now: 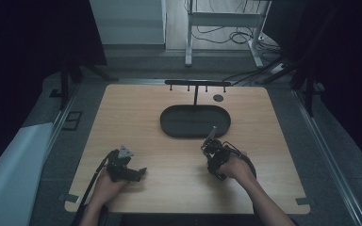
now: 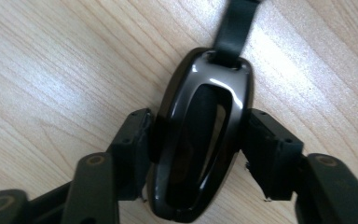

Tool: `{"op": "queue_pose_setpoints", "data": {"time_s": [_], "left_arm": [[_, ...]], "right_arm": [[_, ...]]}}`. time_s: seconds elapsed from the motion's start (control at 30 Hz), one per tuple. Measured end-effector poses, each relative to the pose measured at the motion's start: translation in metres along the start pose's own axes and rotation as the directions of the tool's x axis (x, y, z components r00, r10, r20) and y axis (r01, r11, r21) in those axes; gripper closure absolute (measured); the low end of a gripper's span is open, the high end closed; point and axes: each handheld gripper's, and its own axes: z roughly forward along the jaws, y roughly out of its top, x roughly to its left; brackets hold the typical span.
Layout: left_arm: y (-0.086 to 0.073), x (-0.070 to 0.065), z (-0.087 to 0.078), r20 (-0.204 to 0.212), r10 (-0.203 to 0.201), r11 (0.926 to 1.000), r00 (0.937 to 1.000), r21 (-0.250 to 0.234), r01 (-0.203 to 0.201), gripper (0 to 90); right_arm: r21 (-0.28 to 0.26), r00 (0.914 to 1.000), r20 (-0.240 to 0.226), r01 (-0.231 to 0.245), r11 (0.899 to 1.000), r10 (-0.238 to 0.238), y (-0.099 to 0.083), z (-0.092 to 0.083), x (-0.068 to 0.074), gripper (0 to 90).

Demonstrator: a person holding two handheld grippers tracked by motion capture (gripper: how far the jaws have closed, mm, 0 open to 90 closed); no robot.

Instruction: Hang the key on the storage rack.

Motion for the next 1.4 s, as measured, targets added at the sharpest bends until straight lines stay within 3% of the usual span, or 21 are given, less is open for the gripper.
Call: {"op": "queue_pose_setpoints", "data": {"time_s": [0.2, 0.27, 0.63, 1.03, 1.27, 1.4], "left_arm": [[0.0, 0.0, 0.0, 0.002, 0.001, 1.0, 1.0, 0.003, -0.001, 0.0], [0.0, 0.0, 0.0, 0.0, 0.0, 1.0, 1.0, 0.0, 0.0, 0.0], [0.0, 0.0, 0.0, 0.0, 0.0, 1.0, 1.0, 0.0, 0.0, 0.0], [0.0, 0.0, 0.0, -0.001, -0.003, 1.0, 1.0, -0.003, 0.003, 0.0], [0.0, 0.0, 0.0, -0.001, 0.0, 1.0, 1.0, -0.002, 0.0, 0.0], [0.0, 0.0, 0.0, -0.002, -0.001, 1.0, 1.0, -0.005, 0.001, 0.0]], "right_arm": [[0.014, 0.9994, -0.018, 0.029, 0.999, -0.029, 0.0, -0.001, -0.001, 47.1], [0.011, 0.9981, -0.047, 0.039, 0.999, -0.039, 0.0, -0.003, -0.003, 47.4], [-0.02, 0.9958, -0.057, 0.07, 0.997, -0.071, 0.002, -0.025, -0.005, 47.9], [-0.05, 0.9933, -0.099, 0.054, 0.997, -0.059, 0.004, -0.054, -0.016, 48.2], [-0.071, 0.9931, -0.102, 0.05, 0.996, -0.057, 0.005, -0.071, -0.023, 48.3], [-0.084, 0.9951, -0.094, 0.021, 0.996, -0.029, 0.006, -0.087, -0.032, 48.4]]}}
